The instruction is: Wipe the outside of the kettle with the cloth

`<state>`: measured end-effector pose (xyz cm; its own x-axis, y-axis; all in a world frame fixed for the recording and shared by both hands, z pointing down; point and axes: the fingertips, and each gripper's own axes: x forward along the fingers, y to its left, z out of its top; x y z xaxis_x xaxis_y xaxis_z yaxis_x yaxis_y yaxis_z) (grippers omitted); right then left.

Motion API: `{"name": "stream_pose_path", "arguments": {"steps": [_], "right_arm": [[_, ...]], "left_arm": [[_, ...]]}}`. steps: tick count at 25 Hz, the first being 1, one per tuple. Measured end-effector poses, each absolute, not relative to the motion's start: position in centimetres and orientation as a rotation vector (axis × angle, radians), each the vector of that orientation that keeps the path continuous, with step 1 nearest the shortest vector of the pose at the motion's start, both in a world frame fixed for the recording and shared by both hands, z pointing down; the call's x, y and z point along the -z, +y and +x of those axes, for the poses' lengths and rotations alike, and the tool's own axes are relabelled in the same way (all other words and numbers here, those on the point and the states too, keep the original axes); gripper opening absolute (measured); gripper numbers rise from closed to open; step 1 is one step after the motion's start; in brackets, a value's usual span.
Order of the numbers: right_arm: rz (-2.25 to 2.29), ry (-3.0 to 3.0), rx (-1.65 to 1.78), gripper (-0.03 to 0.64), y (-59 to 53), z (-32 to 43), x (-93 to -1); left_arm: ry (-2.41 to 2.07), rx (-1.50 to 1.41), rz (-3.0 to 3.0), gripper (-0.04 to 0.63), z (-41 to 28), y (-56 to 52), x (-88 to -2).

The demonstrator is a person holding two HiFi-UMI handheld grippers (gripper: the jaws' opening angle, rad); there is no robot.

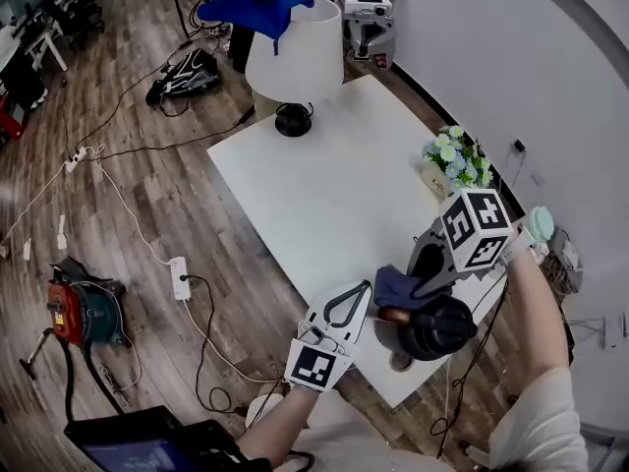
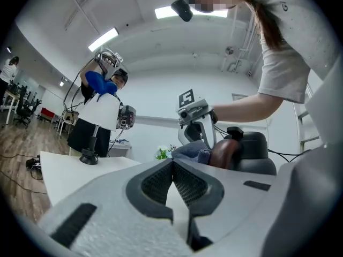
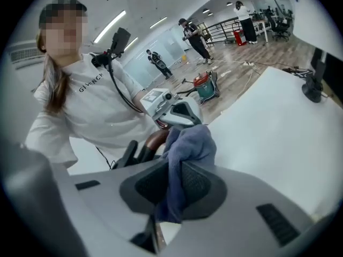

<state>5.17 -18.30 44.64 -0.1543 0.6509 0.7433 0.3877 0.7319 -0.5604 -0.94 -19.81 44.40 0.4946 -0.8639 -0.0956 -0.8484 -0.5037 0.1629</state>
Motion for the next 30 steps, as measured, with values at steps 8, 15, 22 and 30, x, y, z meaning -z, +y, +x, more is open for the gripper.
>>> {"name": "stream_pose_path", "arguments": {"steps": [8,15,22,30], "right_arm": [[-0.831,-1.64,-0.318,0.055,-17.6,4.0,-51.7],[-0.64,-1.672,-0.065,0.055,-20.8,3.7,-56.5],[-0.365,-2.052,-0.053,0.055,-24.4,2.1,-51.2],[0.13,-2.253,0.245,0.055,-24.6,5.0,-37.0]], "left_arm": [[-1.547,0.247,2.579,0.007,-1.7,-19.3,-46.7],[-1.548,0.272,2.569,0.008,-2.2,-19.5,-47.0],[-1.516,0.272,2.572,0.008,-1.6,-19.1,-46.2],[-1.472,0.283,2.636,0.008,-1.7,-18.6,-43.7]]}}
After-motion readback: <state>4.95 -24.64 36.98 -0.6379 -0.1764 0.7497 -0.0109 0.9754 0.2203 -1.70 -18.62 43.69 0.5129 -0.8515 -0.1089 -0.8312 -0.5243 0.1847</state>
